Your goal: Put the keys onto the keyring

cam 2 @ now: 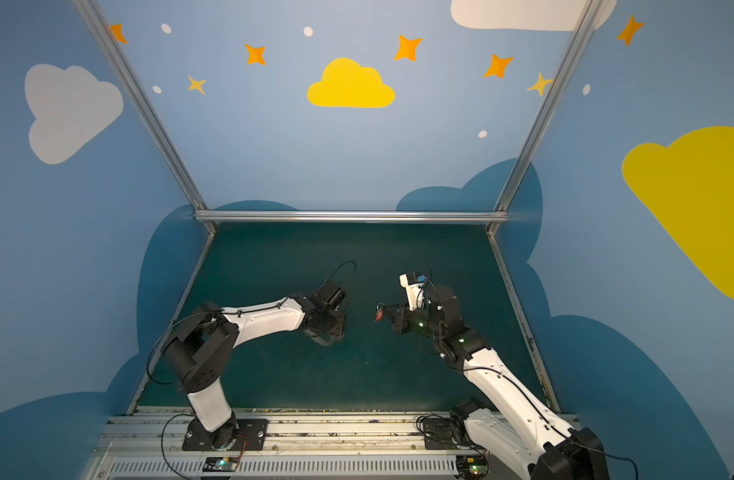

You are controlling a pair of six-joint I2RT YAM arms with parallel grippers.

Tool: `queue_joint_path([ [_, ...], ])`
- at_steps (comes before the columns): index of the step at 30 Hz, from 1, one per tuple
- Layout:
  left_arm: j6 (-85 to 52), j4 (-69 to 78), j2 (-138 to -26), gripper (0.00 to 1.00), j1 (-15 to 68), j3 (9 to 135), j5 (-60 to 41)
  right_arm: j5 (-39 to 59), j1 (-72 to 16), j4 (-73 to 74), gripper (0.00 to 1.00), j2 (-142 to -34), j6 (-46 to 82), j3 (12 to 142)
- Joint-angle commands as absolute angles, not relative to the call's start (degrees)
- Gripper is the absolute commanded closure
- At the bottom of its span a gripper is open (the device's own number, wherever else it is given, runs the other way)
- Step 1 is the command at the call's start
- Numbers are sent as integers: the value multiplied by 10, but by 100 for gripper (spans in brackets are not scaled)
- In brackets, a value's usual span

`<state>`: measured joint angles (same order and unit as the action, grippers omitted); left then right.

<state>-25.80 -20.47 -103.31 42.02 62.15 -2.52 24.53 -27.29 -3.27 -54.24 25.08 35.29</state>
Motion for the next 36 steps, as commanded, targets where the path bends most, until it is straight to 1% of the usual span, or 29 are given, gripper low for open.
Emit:
queue_joint_path([
  [1, -250, -217, -1043, 86, 422, 632, -10, 249, -270, -27, 100, -533, 253, 346],
  [3, -247, -217, -1045, 88, 422, 635, -8, 249, -269, -27, 100, -532, 253, 347],
  [7, -239, -224, -1048, 95, 422, 644, 4, 248, -269, -33, 100, -528, 250, 350],
  [8, -236, -229, -1048, 96, 422, 648, 8, 248, -268, -33, 100, -527, 250, 350],
  [15, -184, -283, -1029, 96, 418, 689, 58, 249, -266, -28, 100, -527, 251, 350],
  [24, -107, -342, -1050, 96, 406, 771, 98, 244, -262, -30, 100, -520, 250, 350],
  [27, -76, -359, -1064, 96, 406, 806, 87, 242, -260, -36, 100, -515, 248, 350],
  [31, -43, -371, -1083, 96, 411, 840, 44, 238, -254, -39, 100, -505, 247, 346],
  [36, -16, -374, -1091, 96, 445, 840, 10, 231, -244, -51, 100, -488, 245, 341],
])
